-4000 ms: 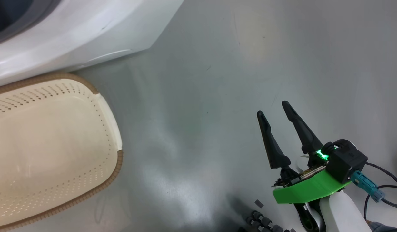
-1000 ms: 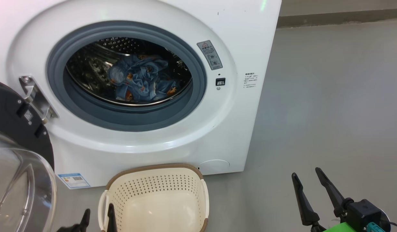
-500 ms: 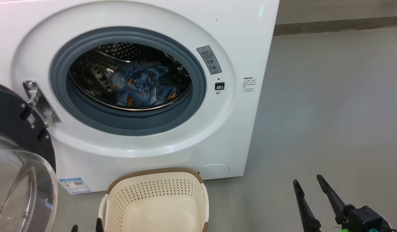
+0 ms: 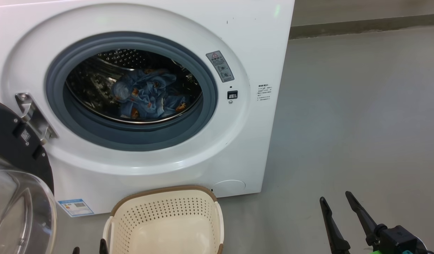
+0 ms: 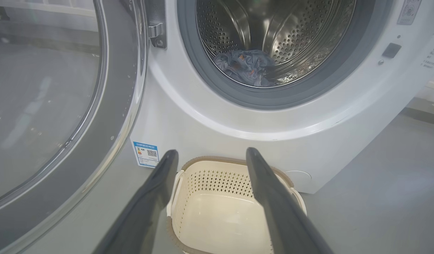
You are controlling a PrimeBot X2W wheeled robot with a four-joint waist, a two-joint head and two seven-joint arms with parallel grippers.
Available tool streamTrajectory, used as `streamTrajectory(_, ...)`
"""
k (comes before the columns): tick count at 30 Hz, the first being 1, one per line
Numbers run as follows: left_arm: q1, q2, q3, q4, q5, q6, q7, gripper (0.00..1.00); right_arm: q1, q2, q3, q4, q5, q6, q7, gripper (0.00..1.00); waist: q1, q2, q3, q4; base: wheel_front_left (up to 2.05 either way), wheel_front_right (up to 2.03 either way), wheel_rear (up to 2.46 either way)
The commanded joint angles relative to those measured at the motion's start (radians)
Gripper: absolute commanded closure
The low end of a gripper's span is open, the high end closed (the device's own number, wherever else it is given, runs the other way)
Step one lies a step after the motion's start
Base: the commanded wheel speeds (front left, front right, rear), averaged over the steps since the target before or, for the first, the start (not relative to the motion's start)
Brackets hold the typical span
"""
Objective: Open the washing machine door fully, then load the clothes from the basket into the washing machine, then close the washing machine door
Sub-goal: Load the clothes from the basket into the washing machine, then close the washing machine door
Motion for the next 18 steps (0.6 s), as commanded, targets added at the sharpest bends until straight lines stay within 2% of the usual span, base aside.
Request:
streamTrajectory(1,-0.026,0.005,0.038,-0.026,0.011,-0.004,-0.006,0.0,-0.018,-0.009,0.026,-0.027,-0.008,0.002,-0.005,0.0,0.0,0.0,0.0,-0.002,0.0,0.0,0.0)
streamTrajectory(18,-0.03,0.002,0.048,-0.024,0.023,0.001,-0.006,0.0,-0.021,-0.006,0.02,-0.028,-0.007,0.002,-0.005,0.0,0.0,0.0,0.001,0.001,-0.02,0.02,0.0)
